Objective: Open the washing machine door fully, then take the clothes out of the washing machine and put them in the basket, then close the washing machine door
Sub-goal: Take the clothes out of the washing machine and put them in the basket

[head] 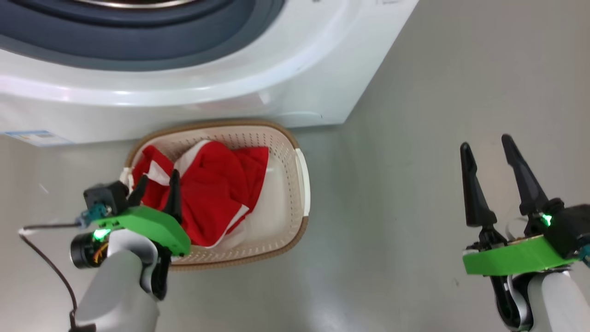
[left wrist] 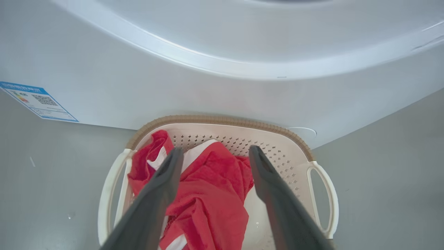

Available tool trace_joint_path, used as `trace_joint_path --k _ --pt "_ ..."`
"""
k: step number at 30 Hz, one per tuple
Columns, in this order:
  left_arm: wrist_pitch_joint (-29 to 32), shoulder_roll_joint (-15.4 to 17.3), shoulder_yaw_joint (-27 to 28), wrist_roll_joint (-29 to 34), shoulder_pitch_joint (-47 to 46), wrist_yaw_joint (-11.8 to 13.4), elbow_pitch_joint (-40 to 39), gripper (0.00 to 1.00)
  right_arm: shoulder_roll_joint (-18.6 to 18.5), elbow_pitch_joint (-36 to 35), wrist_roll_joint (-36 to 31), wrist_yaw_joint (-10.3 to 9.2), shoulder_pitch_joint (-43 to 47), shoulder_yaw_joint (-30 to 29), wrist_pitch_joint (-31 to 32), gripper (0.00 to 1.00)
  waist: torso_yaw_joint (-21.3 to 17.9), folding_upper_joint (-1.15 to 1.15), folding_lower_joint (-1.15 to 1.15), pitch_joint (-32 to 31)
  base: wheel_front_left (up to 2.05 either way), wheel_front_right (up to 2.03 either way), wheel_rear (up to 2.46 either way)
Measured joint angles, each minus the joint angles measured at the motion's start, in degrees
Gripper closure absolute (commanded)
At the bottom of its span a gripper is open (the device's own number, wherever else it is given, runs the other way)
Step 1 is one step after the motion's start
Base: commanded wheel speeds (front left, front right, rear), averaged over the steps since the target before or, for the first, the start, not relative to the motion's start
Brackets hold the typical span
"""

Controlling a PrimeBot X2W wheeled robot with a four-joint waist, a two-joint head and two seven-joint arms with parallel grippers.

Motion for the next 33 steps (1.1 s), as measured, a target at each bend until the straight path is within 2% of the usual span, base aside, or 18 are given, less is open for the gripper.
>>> trace_joint_path --k 8,10,19,27,33 --pt "0.0 -0.3 2.7 2.3 11.1 0.1 -18.0 0.00 0.0 0.9 -1.2 0.00 2.8 -0.7 0.0 0.00 1.4 0.00 0.00 -5.6 0.00 0.00 0.00" --pt "0.0 -0.5 3.4 3.5 14.9 0.8 -24.3 0.00 0.0 1.1 -1.3 0.00 3.9 -1.0 0.0 0.00 1.9 0.00 0.00 -7.9 0.00 0.00 0.00" --pt "0.0 -0.8 3.6 6.1 22.3 1.7 -37.8 0.00 0.0 1.7 -2.6 0.00 6.1 -1.6 0.0 0.00 3.0 0.00 0.00 -13.9 0.00 0.00 0.00" --pt "-0.2 -0.7 2.9 8.0 28.7 1.4 -44.5 0.00 0.1 2.2 -3.1 0.00 8.8 -2.1 0.0 0.00 3.4 0.00 0.00 -18.9 0.00 0.00 0.00" --pt "-0.2 -0.6 2.5 9.0 32.7 0.8 -46.6 0.00 0.1 2.2 -3.1 0.00 10.5 -2.4 0.0 0.00 3.4 0.00 0.00 -21.7 0.00 0.00 0.00"
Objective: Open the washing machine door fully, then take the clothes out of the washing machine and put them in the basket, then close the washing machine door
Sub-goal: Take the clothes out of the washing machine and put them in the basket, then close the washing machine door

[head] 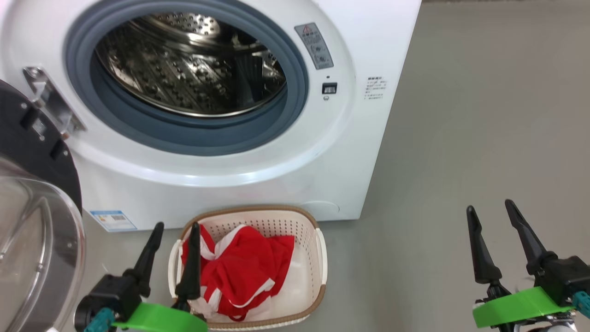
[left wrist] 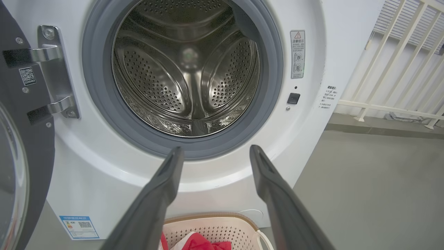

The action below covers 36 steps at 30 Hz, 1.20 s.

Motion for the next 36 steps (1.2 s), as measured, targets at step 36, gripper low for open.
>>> trace_joint_path --k 36 --pt "0.0 0.6 2.6 3.6 13.2 4.4 -10.9 0.00 0.2 -3.9 0.1 0.00 8.4 -2.2 0.0 0.00 -1.2 0.00 0.00 -7.1 -0.04 0.04 0.00"
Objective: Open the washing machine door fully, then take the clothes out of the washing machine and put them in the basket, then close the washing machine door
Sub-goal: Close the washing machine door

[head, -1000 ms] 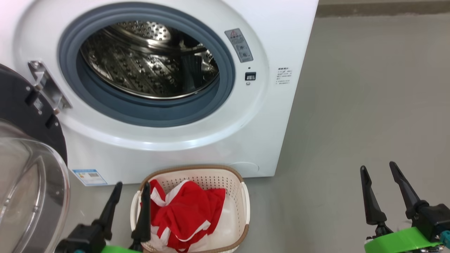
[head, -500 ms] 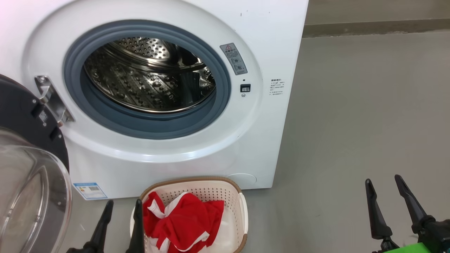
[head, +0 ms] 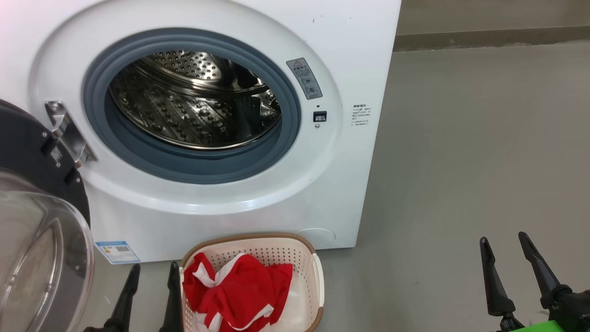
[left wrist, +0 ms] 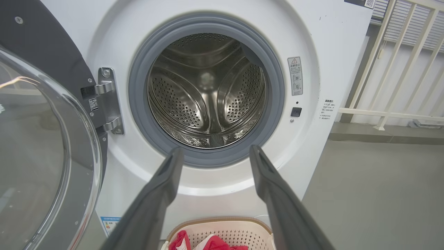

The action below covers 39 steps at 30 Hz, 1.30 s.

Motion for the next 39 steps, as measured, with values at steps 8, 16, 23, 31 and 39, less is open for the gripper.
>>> trace_joint_path --k 8,16,23,31,39 --pt "0.0 0.1 0.0 0.3 0.0 0.4 0.0 0.00 0.0 -0.2 0.0 0.00 0.0 -0.1 0.0 0.00 0.2 0.00 0.00 0.1 -1.18 1.18 0.00" --pt "0.0 0.4 -0.8 0.5 0.0 -0.1 0.0 0.00 0.0 -0.3 0.0 0.00 0.0 -0.1 0.0 0.00 0.5 0.00 0.00 0.4 -1.63 1.61 0.01" --pt "0.0 1.1 -2.2 1.5 0.0 -0.4 0.5 0.00 0.0 -0.4 0.0 0.00 0.0 0.0 0.0 0.00 0.8 0.00 0.00 0.7 -0.66 0.66 0.00" --pt "0.1 1.1 -2.1 2.4 0.0 1.6 0.7 0.00 0.0 -0.4 0.0 0.00 0.0 0.1 0.0 0.00 1.0 0.00 0.00 1.0 -0.01 0.01 0.00" --pt "0.1 1.1 -2.0 2.9 0.0 3.0 0.1 0.00 0.0 -0.5 -0.1 0.00 0.0 0.4 0.0 0.00 2.8 0.00 0.00 1.1 0.00 0.00 0.00"
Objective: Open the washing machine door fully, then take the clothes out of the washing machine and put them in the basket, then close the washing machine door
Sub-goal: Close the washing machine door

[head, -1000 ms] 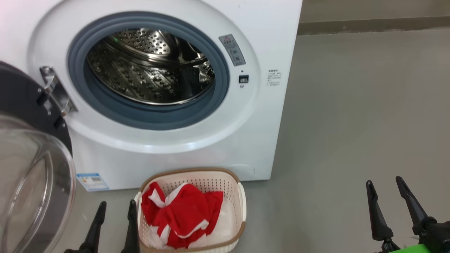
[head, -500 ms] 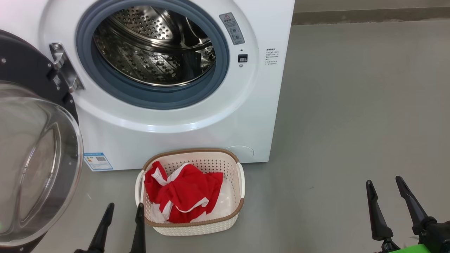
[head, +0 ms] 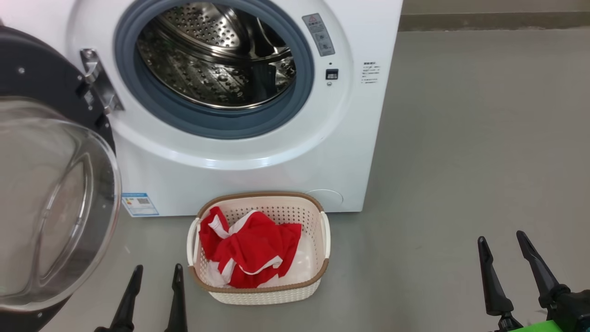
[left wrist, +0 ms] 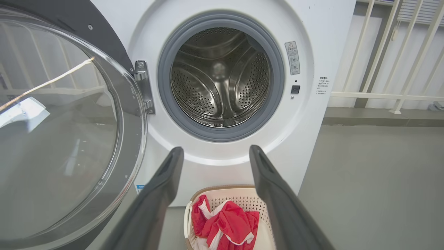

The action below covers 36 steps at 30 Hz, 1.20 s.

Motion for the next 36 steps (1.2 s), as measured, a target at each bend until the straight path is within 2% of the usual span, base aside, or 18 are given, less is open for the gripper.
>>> trace_joint_path --k 13,36 --pt "0.0 0.0 -0.2 0.6 0.0 1.3 -2.9 0.00 0.0 -0.2 0.0 0.00 -0.1 2.1 0.0 0.00 6.2 0.00 0.00 0.0 0.00 0.00 0.00" --pt "1.7 0.9 0.1 1.0 1.3 4.1 -7.3 0.00 0.0 -0.2 0.6 0.00 -0.3 5.1 0.0 0.00 24.7 0.00 0.00 -0.9 0.00 0.00 0.00"
